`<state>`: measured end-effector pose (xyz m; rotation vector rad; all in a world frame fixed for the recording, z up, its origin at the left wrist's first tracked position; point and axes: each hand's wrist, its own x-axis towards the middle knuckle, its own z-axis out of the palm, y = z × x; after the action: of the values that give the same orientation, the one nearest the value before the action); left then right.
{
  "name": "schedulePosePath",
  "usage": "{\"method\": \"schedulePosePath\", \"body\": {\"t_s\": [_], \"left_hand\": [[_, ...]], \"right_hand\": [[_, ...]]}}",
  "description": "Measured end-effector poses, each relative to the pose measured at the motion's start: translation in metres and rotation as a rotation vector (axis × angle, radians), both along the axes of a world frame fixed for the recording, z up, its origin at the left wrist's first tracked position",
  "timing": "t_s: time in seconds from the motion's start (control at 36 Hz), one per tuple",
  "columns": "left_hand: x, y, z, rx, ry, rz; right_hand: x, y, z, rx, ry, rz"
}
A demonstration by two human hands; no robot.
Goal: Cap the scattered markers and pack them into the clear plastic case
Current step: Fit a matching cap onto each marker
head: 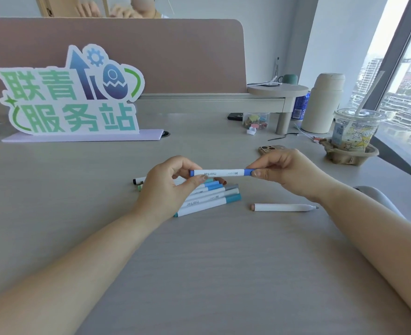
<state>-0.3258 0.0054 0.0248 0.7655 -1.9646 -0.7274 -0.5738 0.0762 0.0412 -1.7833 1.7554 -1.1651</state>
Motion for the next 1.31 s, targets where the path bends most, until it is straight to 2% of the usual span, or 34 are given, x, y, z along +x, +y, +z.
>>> {"method": "schedulePosePath", "body": {"t_s": [0.14, 0.22, 0.31, 0.47, 0.61, 0.81, 0.94, 1.08, 1.22, 1.31], "left_hand": [[-0.003, 0.000, -0.015, -0.100, -0.312, -0.007], [-0.003, 0.002, -0.019, -0.178, -0.410, -0.014], [-0.005, 0.005, -0.023, -0.229, -0.459, -0.013], [-0.034, 0.019, -0.020, -0.326, -0.440, -0.091], [-0.062, 0.027, -0.022, -0.426, -0.533, -0.106], [-0.065, 0.030, -0.024, -0.484, -0.440, -0.122], [-0.031, 0.021, -0.015, -0.497, -0.403, -0.013], [0.026, 0.006, 0.000, -0.462, -0.252, 0.135], [0.063, -0.016, -0.009, -0.206, -0.117, 0.243], [0.065, -0.025, -0.016, -0.084, -0.018, 0.258]], "right_hand": [[-0.016, 0.004, -0.003, 0.214, 0.166, 0.058], [-0.016, 0.005, -0.003, 0.252, 0.188, 0.079], [-0.018, 0.002, -0.004, 0.237, 0.169, 0.030], [-0.025, -0.002, -0.008, 0.142, 0.138, -0.141], [-0.024, -0.003, -0.006, 0.117, 0.058, -0.190], [-0.028, -0.007, -0.009, 0.120, 0.097, -0.227], [-0.027, -0.007, -0.010, 0.131, 0.100, -0.227], [-0.016, -0.010, -0.011, 0.123, 0.127, -0.193], [0.011, -0.027, -0.009, 0.142, 0.194, -0.127], [0.028, -0.041, -0.006, 0.206, 0.322, -0.069]]}}
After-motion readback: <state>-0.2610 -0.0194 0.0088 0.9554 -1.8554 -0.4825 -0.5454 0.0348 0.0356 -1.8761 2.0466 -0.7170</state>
